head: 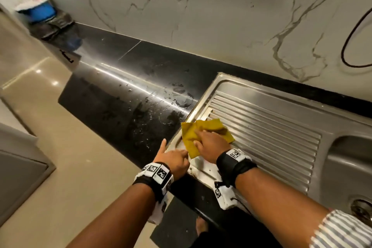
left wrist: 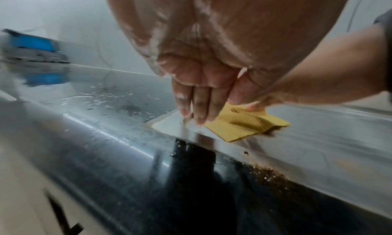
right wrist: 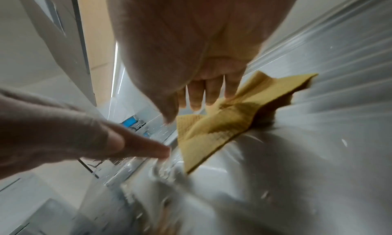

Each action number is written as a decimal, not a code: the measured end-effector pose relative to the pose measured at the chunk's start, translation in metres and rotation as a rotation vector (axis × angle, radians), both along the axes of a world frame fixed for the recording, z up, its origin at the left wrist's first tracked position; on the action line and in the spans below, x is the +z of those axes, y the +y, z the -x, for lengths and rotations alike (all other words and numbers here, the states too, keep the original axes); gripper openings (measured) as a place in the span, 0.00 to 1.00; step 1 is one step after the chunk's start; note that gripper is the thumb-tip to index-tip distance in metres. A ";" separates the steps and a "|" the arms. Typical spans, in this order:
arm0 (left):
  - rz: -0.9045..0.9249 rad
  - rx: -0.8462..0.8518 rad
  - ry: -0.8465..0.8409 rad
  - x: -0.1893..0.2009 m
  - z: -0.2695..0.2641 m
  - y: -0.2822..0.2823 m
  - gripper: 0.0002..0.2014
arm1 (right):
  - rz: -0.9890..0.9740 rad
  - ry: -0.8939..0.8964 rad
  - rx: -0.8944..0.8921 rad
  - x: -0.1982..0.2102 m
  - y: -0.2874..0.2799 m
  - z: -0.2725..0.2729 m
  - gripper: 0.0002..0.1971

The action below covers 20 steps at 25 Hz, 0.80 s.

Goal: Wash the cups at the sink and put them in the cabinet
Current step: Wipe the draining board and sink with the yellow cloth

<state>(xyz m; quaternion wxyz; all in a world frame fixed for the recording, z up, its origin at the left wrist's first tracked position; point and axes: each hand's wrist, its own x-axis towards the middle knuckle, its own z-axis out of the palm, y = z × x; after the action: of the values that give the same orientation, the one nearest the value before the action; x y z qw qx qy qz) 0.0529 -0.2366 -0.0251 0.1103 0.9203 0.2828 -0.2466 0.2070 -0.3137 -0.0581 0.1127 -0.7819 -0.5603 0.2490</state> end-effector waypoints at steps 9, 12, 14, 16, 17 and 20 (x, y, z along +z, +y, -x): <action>-0.150 0.369 -0.420 0.016 0.044 -0.013 0.19 | -0.221 0.196 0.010 -0.016 -0.040 0.054 0.14; -0.114 0.368 -0.442 0.009 0.038 -0.007 0.18 | -0.273 0.306 -0.060 -0.023 -0.072 0.040 0.11; -0.090 0.344 -0.462 0.004 0.029 0.001 0.18 | -0.272 0.413 -0.125 -0.025 -0.095 0.030 0.11; -0.056 0.323 -0.497 -0.002 0.018 0.014 0.17 | -0.210 0.506 -0.205 -0.019 -0.101 0.028 0.12; -0.044 0.305 -0.513 -0.003 0.013 0.022 0.16 | -0.203 0.511 -0.268 -0.018 -0.096 0.028 0.12; -0.036 0.260 -0.594 -0.003 0.004 0.051 0.15 | -0.305 0.432 -0.445 -0.010 -0.057 0.034 0.11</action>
<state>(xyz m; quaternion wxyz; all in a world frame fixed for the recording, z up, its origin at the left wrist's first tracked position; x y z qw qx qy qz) 0.0492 -0.1852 -0.0285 0.2024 0.9100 0.3579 0.0540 0.1730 -0.3710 -0.0683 0.3960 -0.7881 -0.3701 0.2916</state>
